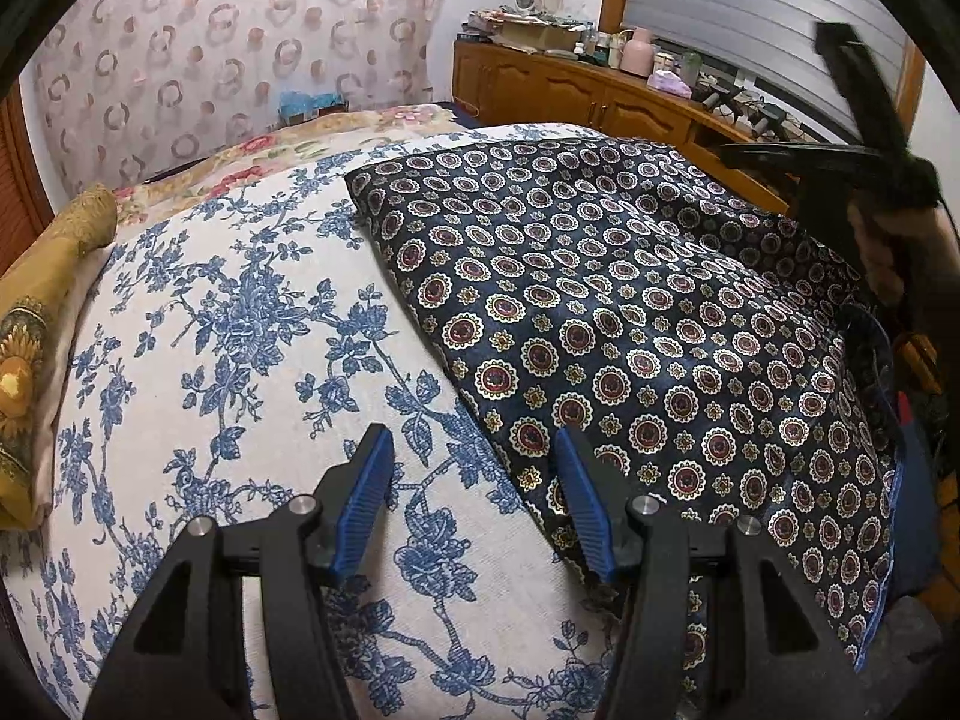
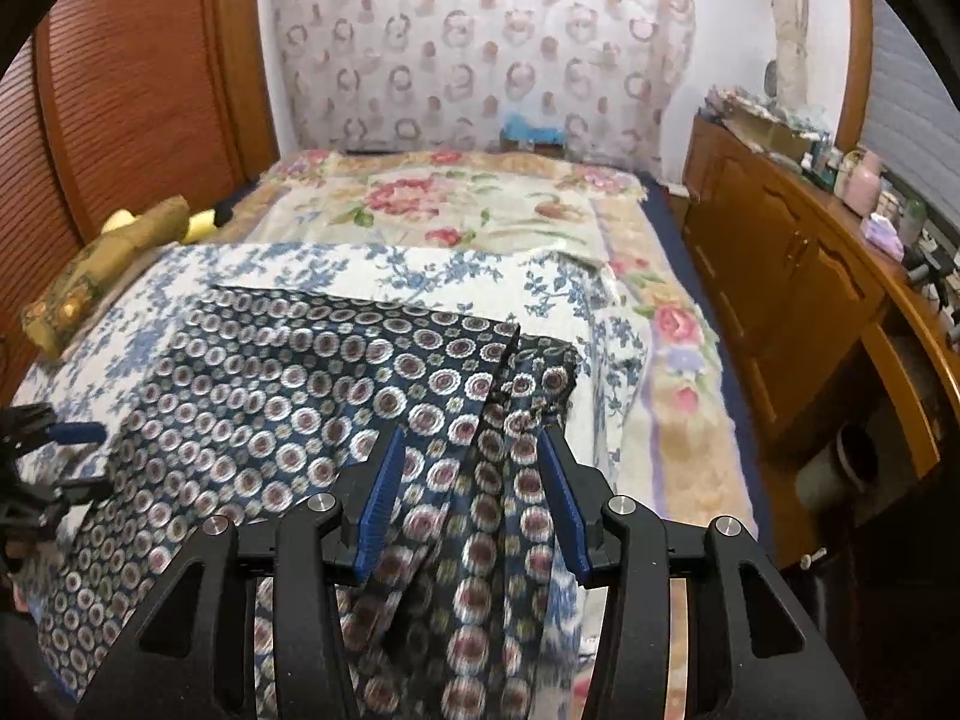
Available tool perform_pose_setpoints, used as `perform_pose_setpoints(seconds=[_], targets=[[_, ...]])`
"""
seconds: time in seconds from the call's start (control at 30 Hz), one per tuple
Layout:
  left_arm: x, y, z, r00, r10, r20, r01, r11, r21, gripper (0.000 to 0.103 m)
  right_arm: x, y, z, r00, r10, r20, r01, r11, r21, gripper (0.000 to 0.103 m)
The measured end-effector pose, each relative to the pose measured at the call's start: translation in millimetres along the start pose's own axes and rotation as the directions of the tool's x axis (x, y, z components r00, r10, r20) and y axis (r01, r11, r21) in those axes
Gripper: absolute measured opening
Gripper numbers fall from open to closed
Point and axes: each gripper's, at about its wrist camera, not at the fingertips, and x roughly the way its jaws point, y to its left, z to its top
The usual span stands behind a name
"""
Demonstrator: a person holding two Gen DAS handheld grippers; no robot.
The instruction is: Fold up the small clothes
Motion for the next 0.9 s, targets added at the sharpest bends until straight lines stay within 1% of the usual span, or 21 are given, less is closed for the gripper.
perform_pose_setpoints(seconds=[0.07, 0.17, 0.27, 0.3, 0.33, 0.37, 0.43, 0.47, 0.53, 0.67, 0.77, 0.83, 0.9], targets=[[0.9, -1.9, 0.4, 1.000, 0.005, -0.002, -0.005, 1.000, 0.006, 0.057, 16.9, 0.0, 3.5, 0.999, -0.024, -0.035, 0.023, 1.000, -0.020, 0.046], [1.8, -3.4, 1.2, 1.000, 0.004, -0.006, -0.004, 1.000, 0.014, 0.060, 40.2, -2.9, 6.6, 0.996, 0.000, -0.086, 0.000, 1.000, -0.006, 0.046], [2.5, -6.1, 1.6, 1.000, 0.007, -0.011, -0.007, 1.000, 0.028, 0.064, 55.9, -3.3, 9.9, 0.993, 0.017, -0.119, -0.018, 1.000, -0.013, 0.046], [2.8, -7.2, 1.7, 1.000, 0.010, -0.013, -0.009, 0.999, 0.034, 0.066, 59.3, -2.7, 11.4, 0.992, 0.024, -0.124, -0.026, 1.000, -0.014, 0.044], [3.3, -8.7, 1.8, 1.000, 0.011, -0.015, -0.010, 0.999, 0.040, 0.068, 61.8, -2.6, 12.6, 0.991, 0.031, -0.128, -0.034, 0.999, -0.016, 0.033], [3.6, -10.1, 1.9, 1.000, 0.012, -0.017, -0.011, 0.999, 0.046, 0.069, 64.1, -1.8, 14.3, 0.991, 0.038, -0.131, -0.042, 0.999, -0.026, 0.028], [3.5, -10.7, 2.0, 1.000, 0.012, -0.018, -0.011, 0.999, 0.048, 0.070, 64.5, 3.0, 16.1, 0.993, 0.017, -0.120, -0.025, 0.998, -0.064, 0.008], [3.4, -10.9, 2.1, 1.000, 0.008, -0.019, -0.007, 0.999, 0.048, 0.071, 63.7, 4.7, 16.9, 0.993, 0.009, -0.114, -0.018, 0.997, -0.080, 0.008], [3.7, -12.0, 2.7, 1.000, 0.007, -0.020, -0.006, 0.999, 0.052, 0.073, 61.5, 7.5, 18.2, 0.995, 0.008, -0.104, -0.019, 0.995, -0.100, 0.003], [2.8, -11.1, 2.7, 1.000, -0.003, -0.017, 0.004, 0.999, 0.046, 0.073, 51.8, 8.1, 22.9, 0.999, -0.021, -0.049, 0.015, 0.992, -0.125, 0.000], [0.1, -7.2, 2.4, 1.000, -0.014, -0.006, 0.014, 1.000, 0.024, 0.073, 44.4, 2.6, 28.9, 0.997, -0.073, -0.006, 0.072, 0.991, -0.114, 0.000], [-2.8, -4.7, 3.1, 1.000, -0.016, 0.004, 0.016, 1.000, 0.015, 0.073, 42.7, -1.5, 30.7, 0.994, -0.112, 0.002, 0.111, 0.988, -0.103, 0.000], [-6.6, -1.7, 4.1, 1.000, -0.018, 0.017, 0.017, 1.000, 0.009, 0.073, 45.6, -7.4, 30.8, 0.989, -0.145, -0.015, 0.143, 0.985, -0.093, 0.000]])
